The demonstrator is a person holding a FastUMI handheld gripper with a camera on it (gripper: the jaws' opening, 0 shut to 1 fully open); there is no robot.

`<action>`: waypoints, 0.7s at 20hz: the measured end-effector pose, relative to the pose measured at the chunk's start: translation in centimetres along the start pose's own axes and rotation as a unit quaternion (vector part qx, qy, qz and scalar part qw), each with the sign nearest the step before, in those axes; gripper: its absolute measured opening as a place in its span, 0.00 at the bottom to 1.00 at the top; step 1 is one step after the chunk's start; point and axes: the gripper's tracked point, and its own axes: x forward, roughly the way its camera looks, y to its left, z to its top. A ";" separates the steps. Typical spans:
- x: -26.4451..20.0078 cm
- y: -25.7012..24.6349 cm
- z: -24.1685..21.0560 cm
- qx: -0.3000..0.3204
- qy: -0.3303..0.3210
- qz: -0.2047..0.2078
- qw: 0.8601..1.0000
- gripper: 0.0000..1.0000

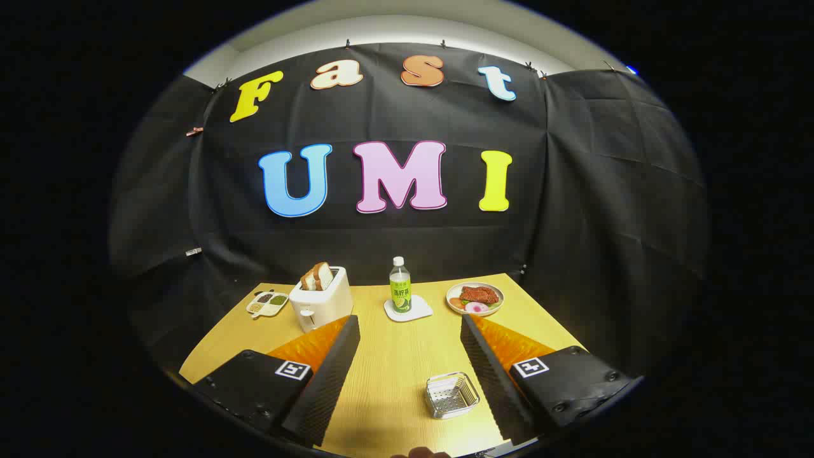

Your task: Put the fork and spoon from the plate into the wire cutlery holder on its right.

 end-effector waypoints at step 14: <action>1.0 1.9 -0.4 0.003 0.000 0.010 1.000 0.99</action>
